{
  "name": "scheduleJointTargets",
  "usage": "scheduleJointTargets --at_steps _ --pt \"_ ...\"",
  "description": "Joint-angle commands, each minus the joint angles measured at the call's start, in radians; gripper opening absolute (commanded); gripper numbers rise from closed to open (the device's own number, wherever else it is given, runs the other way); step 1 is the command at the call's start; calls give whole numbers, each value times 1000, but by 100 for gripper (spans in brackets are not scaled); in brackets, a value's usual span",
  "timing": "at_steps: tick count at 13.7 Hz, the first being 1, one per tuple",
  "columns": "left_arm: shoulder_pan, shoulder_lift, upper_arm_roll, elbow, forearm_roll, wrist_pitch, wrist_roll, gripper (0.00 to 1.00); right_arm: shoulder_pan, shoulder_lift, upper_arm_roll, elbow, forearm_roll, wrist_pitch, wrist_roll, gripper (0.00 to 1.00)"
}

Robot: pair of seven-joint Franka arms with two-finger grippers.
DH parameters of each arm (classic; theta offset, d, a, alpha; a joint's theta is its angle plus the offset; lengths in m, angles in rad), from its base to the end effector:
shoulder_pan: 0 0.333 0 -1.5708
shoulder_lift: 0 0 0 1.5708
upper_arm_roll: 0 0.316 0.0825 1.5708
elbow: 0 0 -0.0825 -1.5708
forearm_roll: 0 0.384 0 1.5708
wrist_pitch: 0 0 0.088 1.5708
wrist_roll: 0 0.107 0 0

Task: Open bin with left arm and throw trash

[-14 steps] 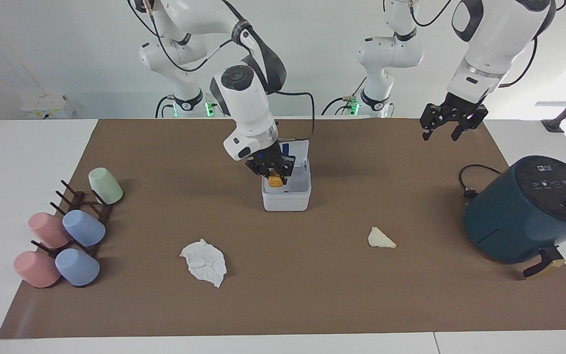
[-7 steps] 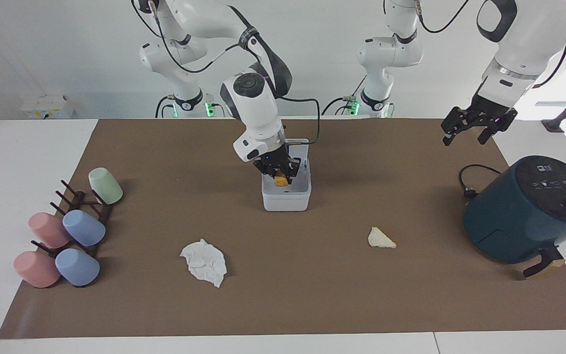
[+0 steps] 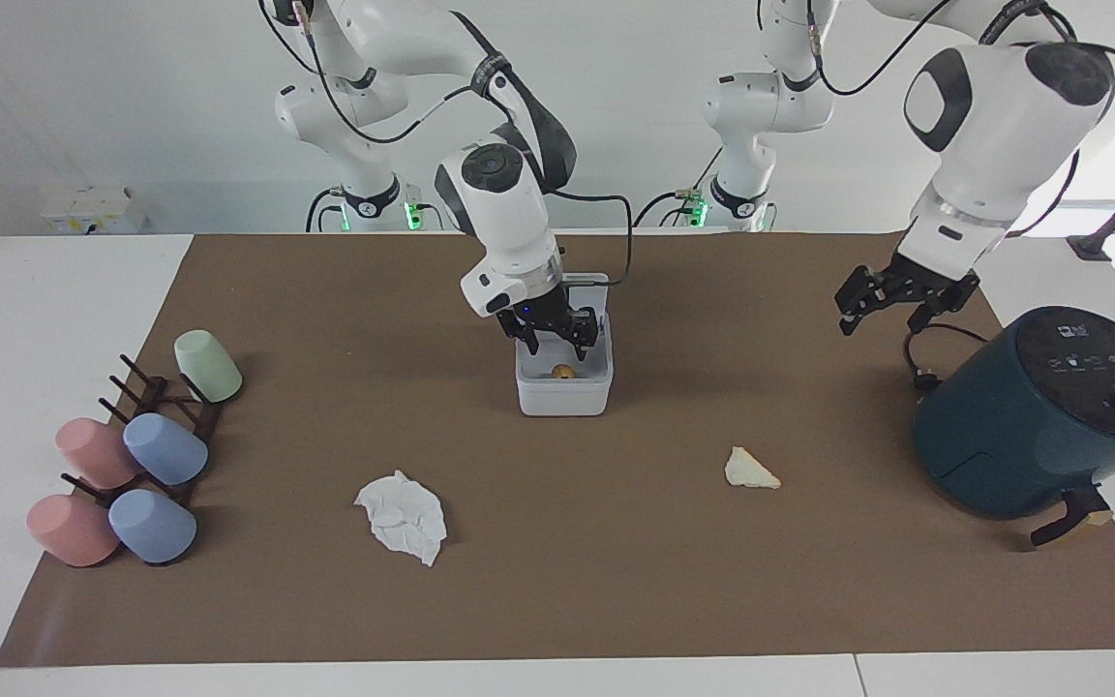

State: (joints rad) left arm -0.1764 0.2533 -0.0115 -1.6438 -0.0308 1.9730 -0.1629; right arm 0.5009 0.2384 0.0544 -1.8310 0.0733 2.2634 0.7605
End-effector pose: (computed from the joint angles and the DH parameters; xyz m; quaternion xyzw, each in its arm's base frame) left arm 0.6335 -0.1218 0.4733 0.9991 -0.0068 0.0346 0.0222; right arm 0.5426 0.3364 0.4217 -0.9869 0.1237 -0.0542 0.0882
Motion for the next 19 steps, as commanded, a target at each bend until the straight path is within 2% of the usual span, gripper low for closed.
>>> scheduleJointTargets --at_steps 1,3,5,9,12,13,14,19 --pt "-29 35 13 -86 -6 157 -14 100 -120 24 1 61 -72 16 -219 100" --pt "-48 58 13 -149 -3 249 -14 100 -209 45 1 58 -69 106 -471 100" --pt "-80 118 13 -162 -3 293 -11 100 -269 100 -1 61 -70 174 -666 100" --pt "-101 141 13 -269 0 481 2 100 -324 249 -1 58 -90 407 -792 100" --pt "-112 170 13 -272 3 562 11 100 -329 312 -1 76 -92 502 -797 100" --pt "-112 179 13 -274 3 579 9 63 -331 334 -1 78 -90 556 -797 100" --pt "-114 179 15 -272 3 580 6 1 -331 346 1 100 -84 561 -796 100" --pt "-115 178 15 -272 3 573 6 0 -326 383 1 125 -90 574 -806 100"
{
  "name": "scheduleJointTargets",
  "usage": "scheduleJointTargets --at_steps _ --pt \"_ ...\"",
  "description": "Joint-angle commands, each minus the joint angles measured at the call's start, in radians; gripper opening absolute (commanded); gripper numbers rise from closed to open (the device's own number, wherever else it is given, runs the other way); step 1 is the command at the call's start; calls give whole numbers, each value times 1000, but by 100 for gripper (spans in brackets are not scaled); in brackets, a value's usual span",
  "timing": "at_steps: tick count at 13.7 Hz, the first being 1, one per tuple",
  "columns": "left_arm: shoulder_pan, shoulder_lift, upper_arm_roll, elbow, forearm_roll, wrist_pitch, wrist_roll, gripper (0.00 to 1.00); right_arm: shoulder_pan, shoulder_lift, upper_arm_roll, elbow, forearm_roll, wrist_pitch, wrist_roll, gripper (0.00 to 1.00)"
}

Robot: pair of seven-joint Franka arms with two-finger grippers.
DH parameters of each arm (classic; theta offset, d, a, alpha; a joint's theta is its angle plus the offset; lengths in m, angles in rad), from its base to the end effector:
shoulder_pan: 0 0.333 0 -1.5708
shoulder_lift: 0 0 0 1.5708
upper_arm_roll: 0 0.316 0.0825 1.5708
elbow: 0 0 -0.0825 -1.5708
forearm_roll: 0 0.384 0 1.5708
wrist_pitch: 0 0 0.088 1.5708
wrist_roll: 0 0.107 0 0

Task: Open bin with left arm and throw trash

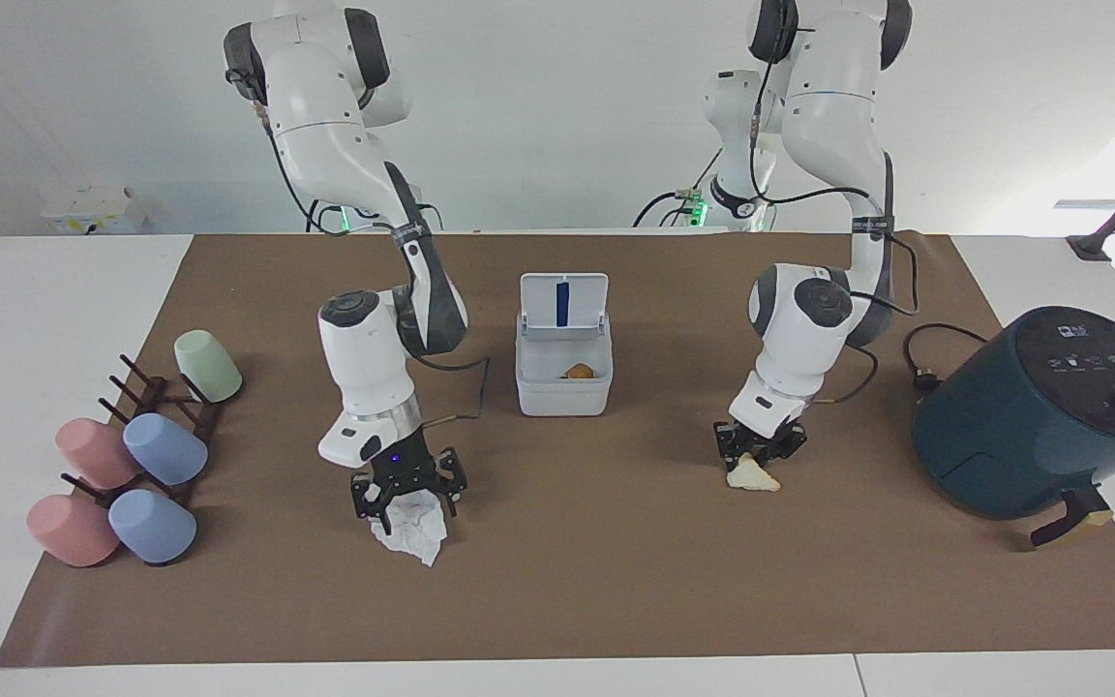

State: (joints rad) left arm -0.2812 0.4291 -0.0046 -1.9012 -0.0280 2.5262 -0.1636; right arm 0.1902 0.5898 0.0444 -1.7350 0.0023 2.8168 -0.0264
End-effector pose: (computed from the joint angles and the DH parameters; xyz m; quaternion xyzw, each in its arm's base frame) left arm 0.6227 -0.1825 0.2936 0.9939 -0.0499 0.0931 0.0316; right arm 0.6904 0.1604 0.2946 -0.9625 -0.1186 -0.2412 0.0369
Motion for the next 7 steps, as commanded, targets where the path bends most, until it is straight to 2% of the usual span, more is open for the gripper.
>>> scheduleJointTargets --at_steps 1,2,3,5,7 --pt "-18 -9 8 -15 0 17 4 0 -17 31 11 28 -21 21 -26 100" --pt "-24 -27 8 -15 0 5 -1 0 -20 31 12 28 -21 18 -47 98" --pt "-30 -56 6 -13 0 -27 -2 0 -20 31 12 28 -19 16 -56 83" --pt "-55 -113 6 -7 0 -107 -33 0 -20 31 17 26 -18 4 -58 48" --pt "-85 -148 6 -4 -1 -135 -54 0 -18 28 18 26 -12 -35 -56 13"
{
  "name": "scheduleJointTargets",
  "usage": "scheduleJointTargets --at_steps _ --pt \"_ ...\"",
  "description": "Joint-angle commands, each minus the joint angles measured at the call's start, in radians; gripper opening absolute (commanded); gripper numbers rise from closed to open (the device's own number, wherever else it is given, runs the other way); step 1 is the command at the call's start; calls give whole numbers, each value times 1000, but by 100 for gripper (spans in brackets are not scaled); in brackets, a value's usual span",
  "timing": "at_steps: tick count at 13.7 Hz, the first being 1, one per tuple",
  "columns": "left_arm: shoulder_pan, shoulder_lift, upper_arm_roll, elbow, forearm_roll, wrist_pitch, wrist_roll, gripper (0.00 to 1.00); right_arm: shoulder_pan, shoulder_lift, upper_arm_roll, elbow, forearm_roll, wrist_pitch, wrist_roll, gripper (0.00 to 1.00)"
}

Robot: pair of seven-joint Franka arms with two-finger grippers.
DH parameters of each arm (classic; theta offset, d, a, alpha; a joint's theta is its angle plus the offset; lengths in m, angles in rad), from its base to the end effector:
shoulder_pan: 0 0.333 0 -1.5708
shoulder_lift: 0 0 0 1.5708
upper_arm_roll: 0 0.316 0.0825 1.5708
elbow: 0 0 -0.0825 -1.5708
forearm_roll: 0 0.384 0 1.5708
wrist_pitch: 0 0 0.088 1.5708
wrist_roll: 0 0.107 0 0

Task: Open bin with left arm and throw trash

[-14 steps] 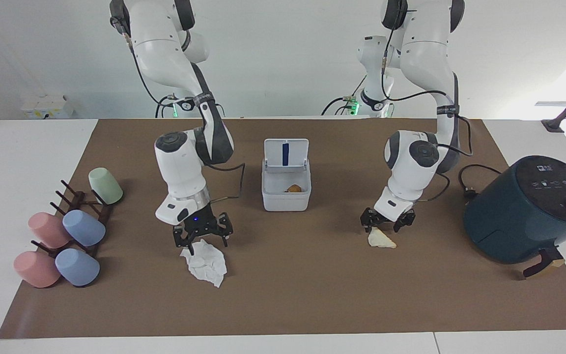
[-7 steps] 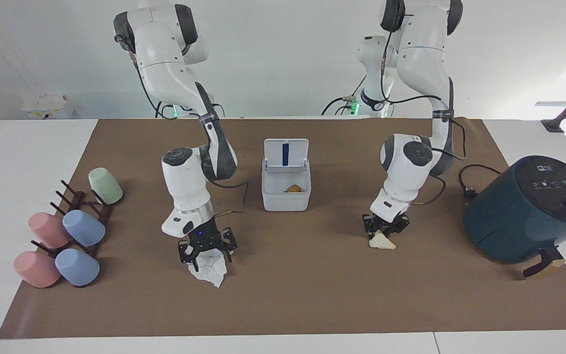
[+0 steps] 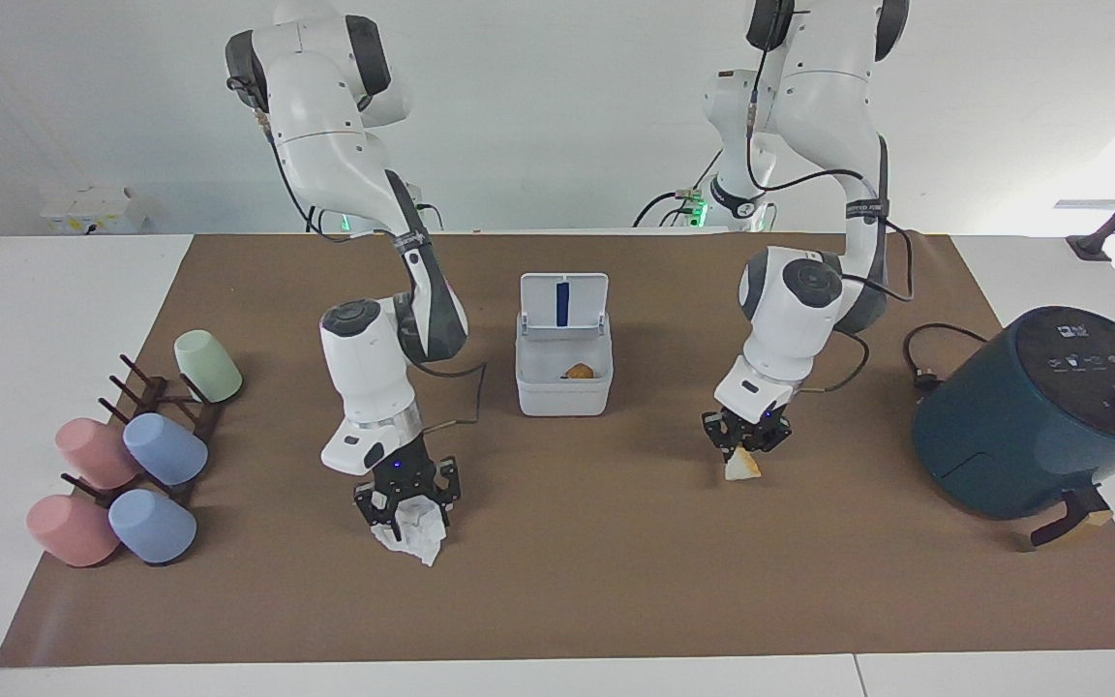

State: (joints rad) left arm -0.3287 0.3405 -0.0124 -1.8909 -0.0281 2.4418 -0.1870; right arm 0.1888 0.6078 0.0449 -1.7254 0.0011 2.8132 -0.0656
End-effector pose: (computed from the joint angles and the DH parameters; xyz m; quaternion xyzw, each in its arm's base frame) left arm 0.6085 -0.2155 0.3466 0.9922 -0.0663 0.0982 0.0391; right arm 0.6921 0.1601 0.2858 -0.9614 -0.1375 -0.2361 0.0317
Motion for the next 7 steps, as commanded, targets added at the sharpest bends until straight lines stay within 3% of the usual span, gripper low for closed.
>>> scheduleJointTargets --at_steps 1,4,7 --pt "-56 -69 14 -11 0 -61 -67 0 -18 9 18 24 -6 -67 -19 0" --pt "-148 -127 11 24 -1 -179 -173 0 -57 9 48 111 -7 -239 -19 0" --pt "-294 -155 11 27 -1 -214 -328 0 -121 -22 93 184 -7 -433 -20 0"
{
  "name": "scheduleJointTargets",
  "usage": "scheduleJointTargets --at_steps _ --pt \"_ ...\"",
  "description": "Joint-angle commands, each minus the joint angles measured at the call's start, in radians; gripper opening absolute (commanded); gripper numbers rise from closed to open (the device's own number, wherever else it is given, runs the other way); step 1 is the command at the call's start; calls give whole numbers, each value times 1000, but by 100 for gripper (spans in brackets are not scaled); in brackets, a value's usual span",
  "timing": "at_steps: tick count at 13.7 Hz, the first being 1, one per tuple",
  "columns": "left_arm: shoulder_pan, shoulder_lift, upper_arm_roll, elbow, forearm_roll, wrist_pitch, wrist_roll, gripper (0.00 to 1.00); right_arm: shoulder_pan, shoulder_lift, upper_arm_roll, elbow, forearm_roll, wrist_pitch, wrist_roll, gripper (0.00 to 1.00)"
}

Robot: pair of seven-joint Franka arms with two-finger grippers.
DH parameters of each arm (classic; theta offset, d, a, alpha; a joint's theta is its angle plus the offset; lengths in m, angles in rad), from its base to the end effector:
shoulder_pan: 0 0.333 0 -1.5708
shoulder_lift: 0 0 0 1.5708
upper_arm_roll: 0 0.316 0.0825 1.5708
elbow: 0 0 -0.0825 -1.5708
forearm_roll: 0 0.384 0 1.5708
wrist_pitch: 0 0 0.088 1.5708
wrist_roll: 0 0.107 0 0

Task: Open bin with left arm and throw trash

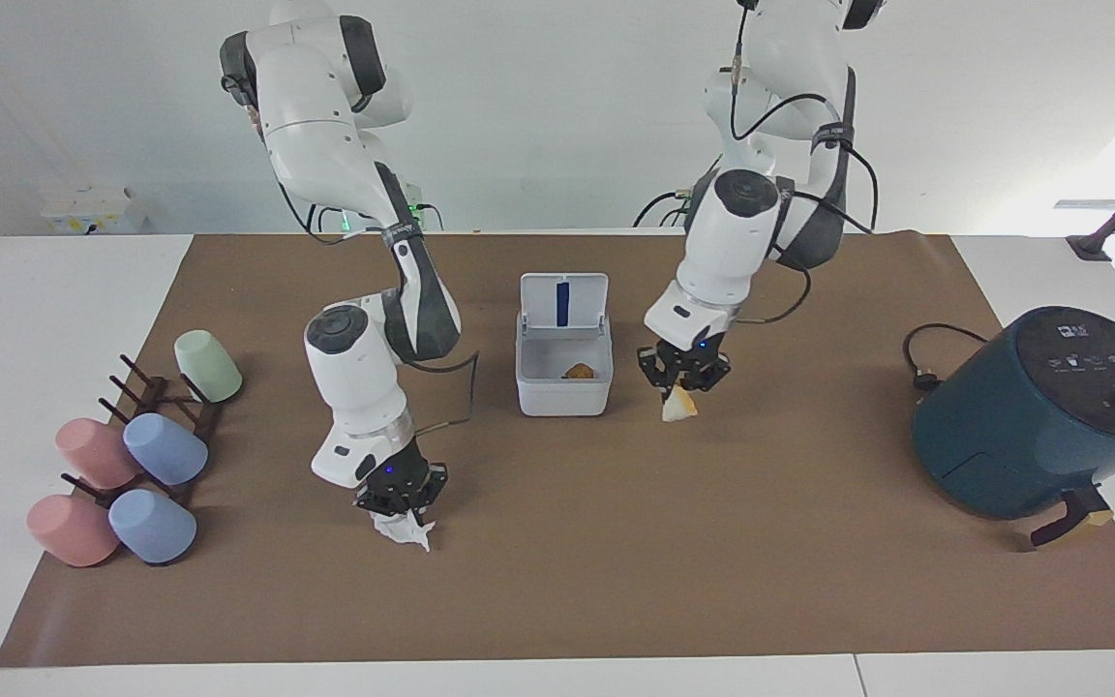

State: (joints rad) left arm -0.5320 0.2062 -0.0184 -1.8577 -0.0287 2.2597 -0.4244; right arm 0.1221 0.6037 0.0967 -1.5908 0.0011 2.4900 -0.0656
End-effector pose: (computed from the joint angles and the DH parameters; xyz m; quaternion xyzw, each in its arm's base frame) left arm 0.5368 -0.3296 0.4285 0.9936 -0.0543 0.0799 0.0579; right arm 0.7077 0.1458 0.3139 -0.9803 -0.1274 -0.1460 0.0375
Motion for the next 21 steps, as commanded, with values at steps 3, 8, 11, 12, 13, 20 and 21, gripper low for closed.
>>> scheduleJointTargets --at_steps 3,8,11,12,13,20,21 --pt "-198 -34 15 -12 -8 -31 -186 0 -88 -131 74 92 -3 -345 -20 0" --pt "-224 -44 12 -5 -62 -97 -205 100 -119 -300 69 158 108 -675 -19 0" --pt "-209 -85 23 -2 -62 -143 -200 100 -128 -312 69 212 109 -764 -17 0" --pt "-192 -117 28 -3 -62 -182 -195 100 -118 -320 70 198 106 -761 -16 0" --pt "-151 -146 28 -5 -62 -227 -179 100 -108 -328 72 198 106 -775 -4 0" --pt "294 -246 29 38 -57 -457 269 100 88 -384 97 -4 264 -394 812 0" --pt "341 -246 28 58 -57 -479 329 100 121 -378 97 -21 272 -337 869 0"
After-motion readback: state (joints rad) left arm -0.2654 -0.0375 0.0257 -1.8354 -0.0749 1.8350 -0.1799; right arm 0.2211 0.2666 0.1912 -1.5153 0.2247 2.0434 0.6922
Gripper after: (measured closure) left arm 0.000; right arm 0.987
